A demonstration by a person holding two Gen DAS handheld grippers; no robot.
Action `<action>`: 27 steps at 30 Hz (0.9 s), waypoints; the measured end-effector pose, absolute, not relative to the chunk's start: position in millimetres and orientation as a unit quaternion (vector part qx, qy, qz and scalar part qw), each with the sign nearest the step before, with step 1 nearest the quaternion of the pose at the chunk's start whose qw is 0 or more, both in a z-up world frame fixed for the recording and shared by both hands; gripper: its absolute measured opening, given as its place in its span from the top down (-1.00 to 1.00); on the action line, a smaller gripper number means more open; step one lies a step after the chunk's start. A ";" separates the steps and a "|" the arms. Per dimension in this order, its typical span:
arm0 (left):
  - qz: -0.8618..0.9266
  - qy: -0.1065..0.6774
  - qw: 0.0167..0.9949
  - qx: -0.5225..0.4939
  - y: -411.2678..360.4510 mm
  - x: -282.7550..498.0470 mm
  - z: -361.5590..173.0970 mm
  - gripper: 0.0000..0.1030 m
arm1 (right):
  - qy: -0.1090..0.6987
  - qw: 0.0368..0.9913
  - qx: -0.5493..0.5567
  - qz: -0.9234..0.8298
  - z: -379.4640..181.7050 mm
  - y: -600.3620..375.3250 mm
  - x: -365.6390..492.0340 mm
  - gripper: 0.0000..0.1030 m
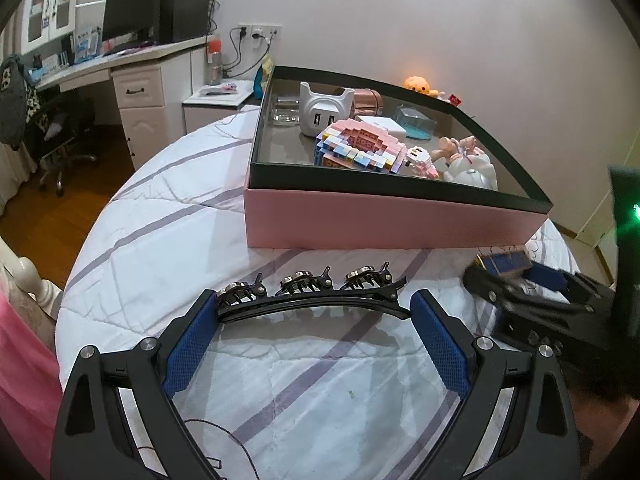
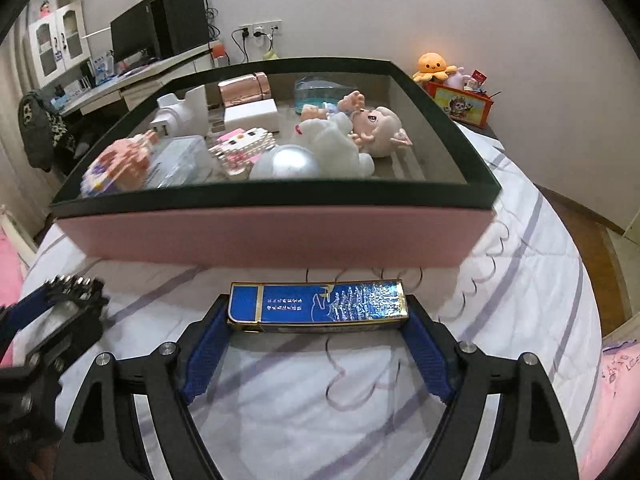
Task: Organize rigid objects
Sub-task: 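Lower the claw clip and blue-gold box into the pink box and release both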
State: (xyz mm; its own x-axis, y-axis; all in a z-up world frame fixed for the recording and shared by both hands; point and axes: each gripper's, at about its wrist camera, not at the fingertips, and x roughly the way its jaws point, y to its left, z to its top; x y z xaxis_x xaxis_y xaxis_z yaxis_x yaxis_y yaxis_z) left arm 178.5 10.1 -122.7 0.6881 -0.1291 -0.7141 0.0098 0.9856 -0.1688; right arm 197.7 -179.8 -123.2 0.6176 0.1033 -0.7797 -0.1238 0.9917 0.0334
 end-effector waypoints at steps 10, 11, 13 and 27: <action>-0.048 0.381 0.920 -0.076 11.0 174.2 -113.6 -0.86 | 0.415 0.906 0.001 0.080 -103.4 -187.7 178.3 -0.61; -0.050 0.379 0.921 -0.074 11.6 173.5 -110.5 -0.86 | 0.412 0.908 0.002 0.082 -99.7 -187.9 178.2 -0.61; -0.056 0.371 0.924 -0.076 13.4 173.1 -100.6 -0.86 | 0.401 0.912 0.006 0.087 -89.0 -189.9 175.6 -0.61; -0.077 0.291 0.952 -0.056 31.7 224.1 7.1 -0.86 | 0.334 0.934 0.028 0.121 3.1 -201.1 227.6 -0.61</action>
